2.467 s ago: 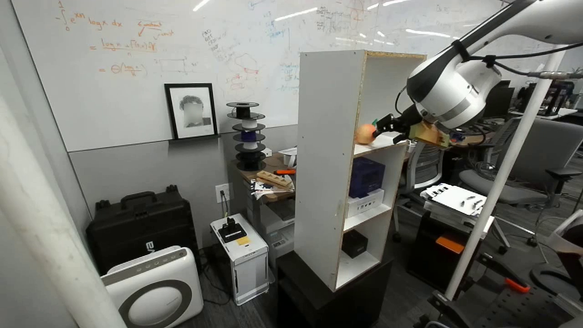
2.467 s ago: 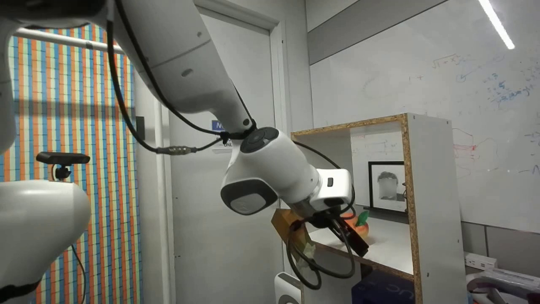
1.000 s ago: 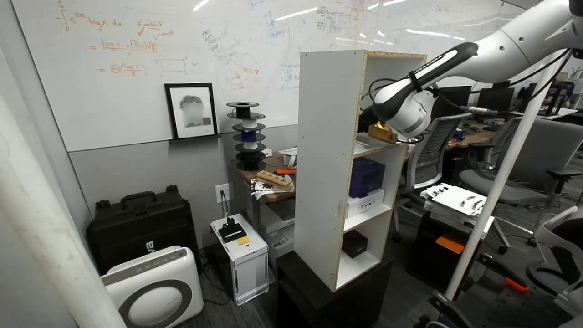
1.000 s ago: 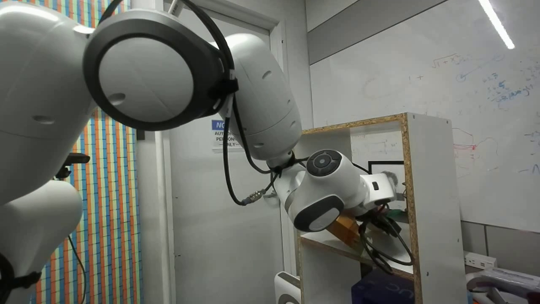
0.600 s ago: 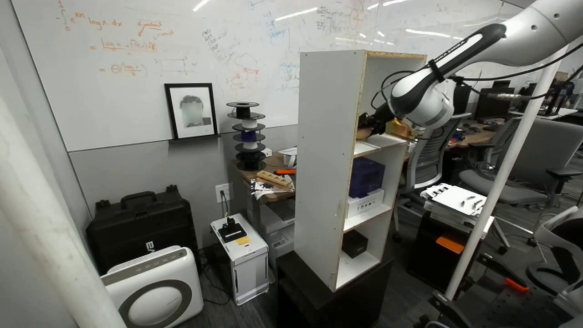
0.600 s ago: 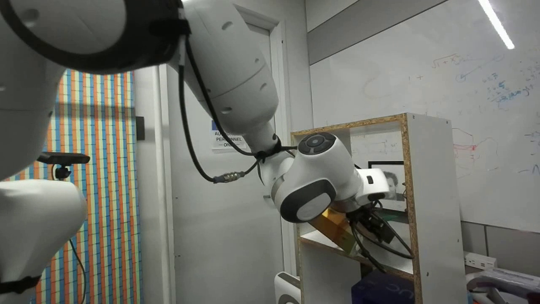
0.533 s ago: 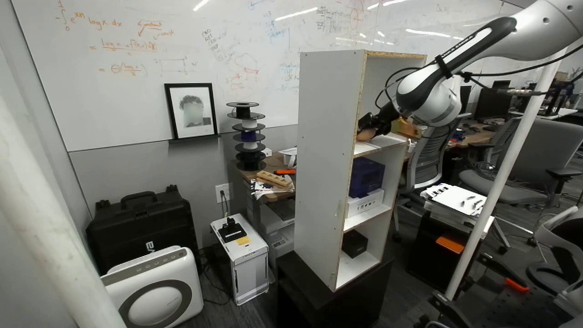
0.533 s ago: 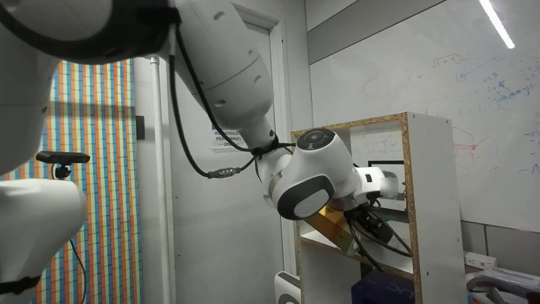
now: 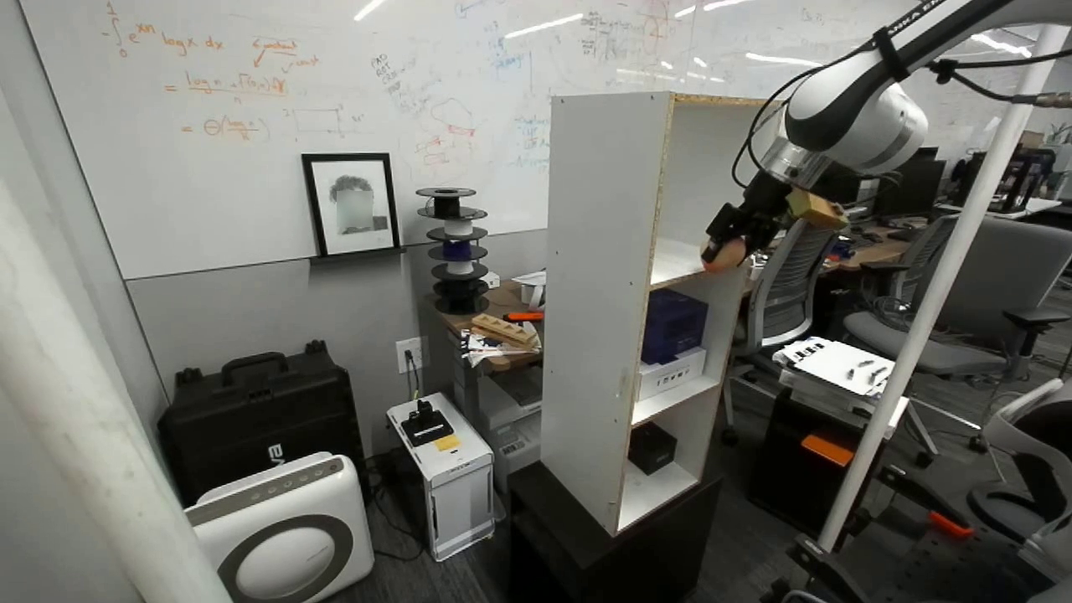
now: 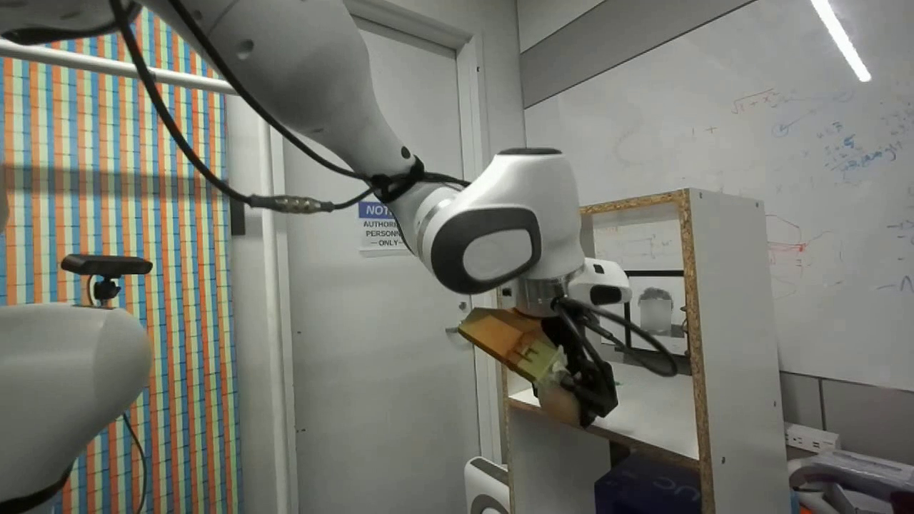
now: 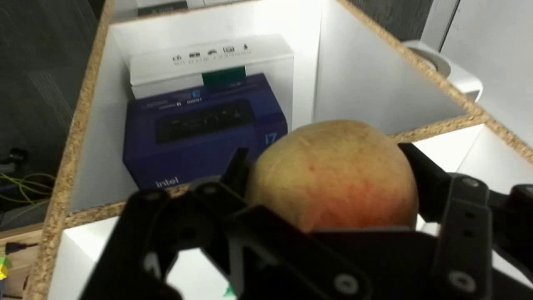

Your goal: Remove the peach from the top shelf and put it on top of the bookshelf

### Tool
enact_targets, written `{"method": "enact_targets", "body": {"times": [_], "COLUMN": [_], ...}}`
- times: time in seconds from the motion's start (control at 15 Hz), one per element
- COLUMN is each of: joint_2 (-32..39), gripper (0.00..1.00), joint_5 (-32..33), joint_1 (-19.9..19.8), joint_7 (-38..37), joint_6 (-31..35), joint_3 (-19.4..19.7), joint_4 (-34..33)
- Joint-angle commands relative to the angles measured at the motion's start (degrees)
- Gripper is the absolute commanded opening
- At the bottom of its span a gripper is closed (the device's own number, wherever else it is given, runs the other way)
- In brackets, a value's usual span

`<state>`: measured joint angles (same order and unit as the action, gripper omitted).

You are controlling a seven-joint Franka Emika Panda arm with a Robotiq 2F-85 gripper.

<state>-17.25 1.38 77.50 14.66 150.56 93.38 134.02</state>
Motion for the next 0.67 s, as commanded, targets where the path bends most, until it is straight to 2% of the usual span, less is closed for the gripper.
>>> {"method": "enact_targets", "body": {"times": [0.0, 0.33, 0.6], "joint_2": [4.1, 0.9, -0.2], "gripper": [0.6, 0.6, 0.6], "joint_5": [1.9, 1.6, -1.0], "joint_1": [-15.3, -37.3, -55.0], "joint_7": [-0.2, -1.4, -2.0], "joint_6": [-13.6, -23.7, -39.1], "joint_3": [-15.8, -38.9, -57.1], "joint_4": [-4.6, -12.6, -21.4]}}
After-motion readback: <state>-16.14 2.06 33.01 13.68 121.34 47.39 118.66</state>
